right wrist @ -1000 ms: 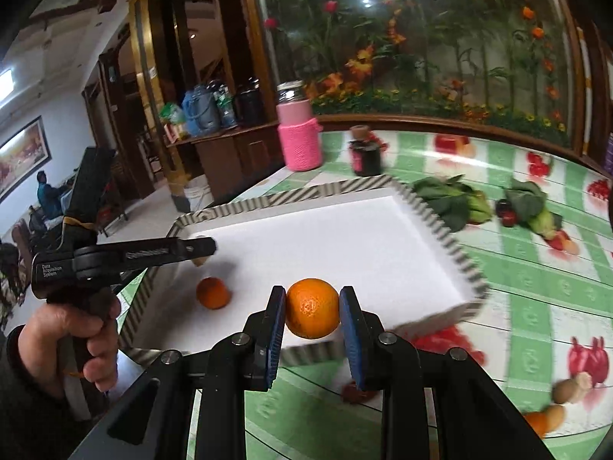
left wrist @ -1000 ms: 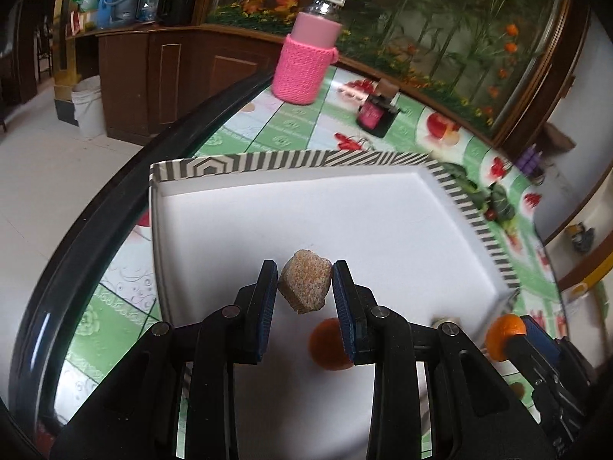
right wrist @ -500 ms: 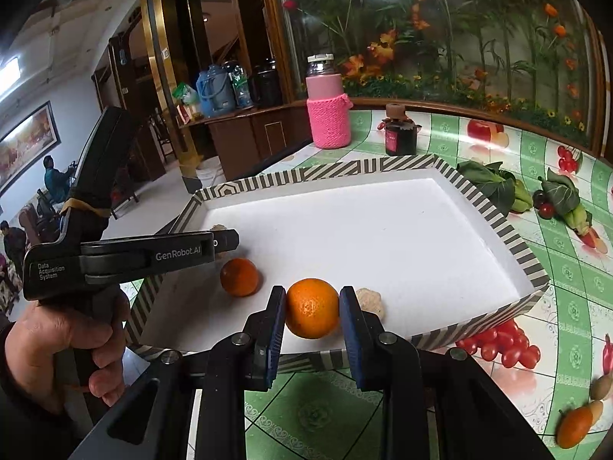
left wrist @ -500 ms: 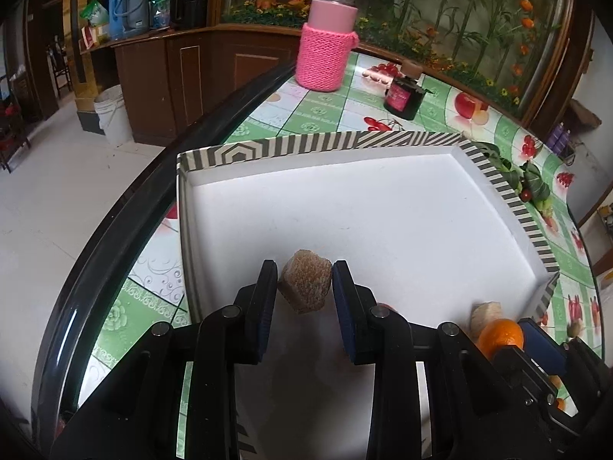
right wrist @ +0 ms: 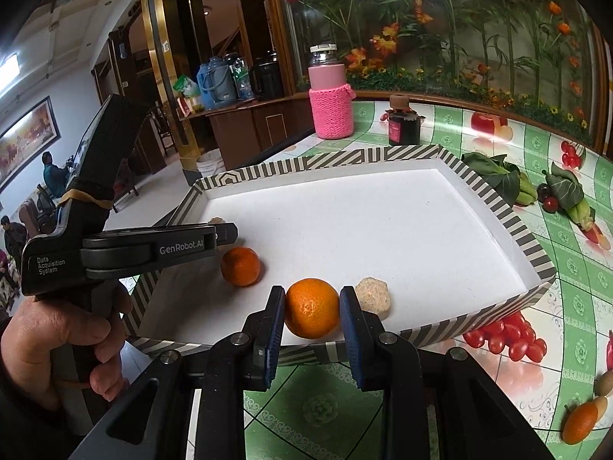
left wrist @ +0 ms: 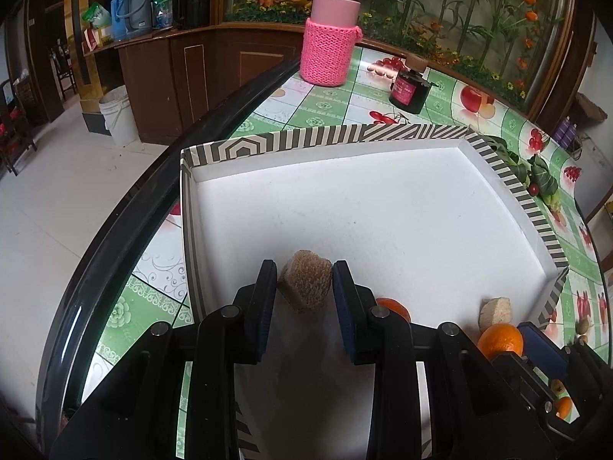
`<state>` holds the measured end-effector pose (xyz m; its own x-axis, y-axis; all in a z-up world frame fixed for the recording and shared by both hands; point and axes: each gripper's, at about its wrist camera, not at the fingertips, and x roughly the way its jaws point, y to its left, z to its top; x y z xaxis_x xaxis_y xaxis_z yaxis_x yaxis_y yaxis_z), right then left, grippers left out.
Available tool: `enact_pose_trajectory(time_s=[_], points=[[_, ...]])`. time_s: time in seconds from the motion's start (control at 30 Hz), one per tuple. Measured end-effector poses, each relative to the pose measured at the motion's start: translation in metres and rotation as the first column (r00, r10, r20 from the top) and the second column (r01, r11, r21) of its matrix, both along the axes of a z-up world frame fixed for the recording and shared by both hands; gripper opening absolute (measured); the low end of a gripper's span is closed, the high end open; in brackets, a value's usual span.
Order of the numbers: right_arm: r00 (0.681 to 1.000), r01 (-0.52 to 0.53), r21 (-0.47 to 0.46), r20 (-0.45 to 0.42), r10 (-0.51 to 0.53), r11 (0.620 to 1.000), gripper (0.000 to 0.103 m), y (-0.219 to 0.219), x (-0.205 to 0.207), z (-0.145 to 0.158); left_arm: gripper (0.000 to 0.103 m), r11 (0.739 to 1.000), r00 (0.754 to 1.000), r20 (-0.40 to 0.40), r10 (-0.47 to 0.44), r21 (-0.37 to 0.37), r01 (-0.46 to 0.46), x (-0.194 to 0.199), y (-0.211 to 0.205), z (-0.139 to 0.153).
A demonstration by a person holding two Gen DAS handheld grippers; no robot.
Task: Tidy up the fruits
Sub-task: 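Carry the brown cake and the orange into the tray and open both tools, then grasp the red date with the left tool while the right tool grasps another orange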
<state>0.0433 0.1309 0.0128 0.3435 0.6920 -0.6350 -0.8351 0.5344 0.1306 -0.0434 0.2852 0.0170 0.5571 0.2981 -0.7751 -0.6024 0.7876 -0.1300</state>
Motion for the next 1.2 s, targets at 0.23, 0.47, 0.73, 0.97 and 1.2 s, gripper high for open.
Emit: enact_pose_trajectory(time_s=[0.23, 0.47, 0.73, 0.97, 1.2], points=[[1.0, 0.004, 0.025, -0.004, -0.004, 1.0, 0.029, -0.003, 0.001, 0.002, 0.031, 1.0, 1.0, 0.002, 0.002, -0.008, -0.002, 0.0, 0.0, 0.0], [0.999, 0.021, 0.061, 0.023, -0.023, 0.998, 0.03, -0.01, -0.001, 0.01, 0.045, 1.0, 1.0, 0.009, 0.0, 0.003, 0.0, 0.0, -0.002, 0.001], [0.997, 0.065, 0.143, 0.021, -0.069, 0.988, 0.03, -0.044, 0.004, 0.034, 0.054, 1.0, 1.0, 0.024, -0.001, 0.002, 0.001, 0.0, -0.002, 0.003], [0.988, 0.11, 0.132, 0.094, -0.123, 0.985, 0.03, -0.11, 0.01, 0.045, 0.056, 1.0, 0.999, 0.043, -0.009, 0.005, 0.009, -0.001, -0.004, 0.005], [0.968, 0.237, 0.131, 0.057, -0.246, 0.963, 0.031, -0.2, 0.035, 0.033, 0.056, 0.982, 0.961, 0.202, -0.186, 0.075, 0.175, -0.004, -0.04, 0.032]])
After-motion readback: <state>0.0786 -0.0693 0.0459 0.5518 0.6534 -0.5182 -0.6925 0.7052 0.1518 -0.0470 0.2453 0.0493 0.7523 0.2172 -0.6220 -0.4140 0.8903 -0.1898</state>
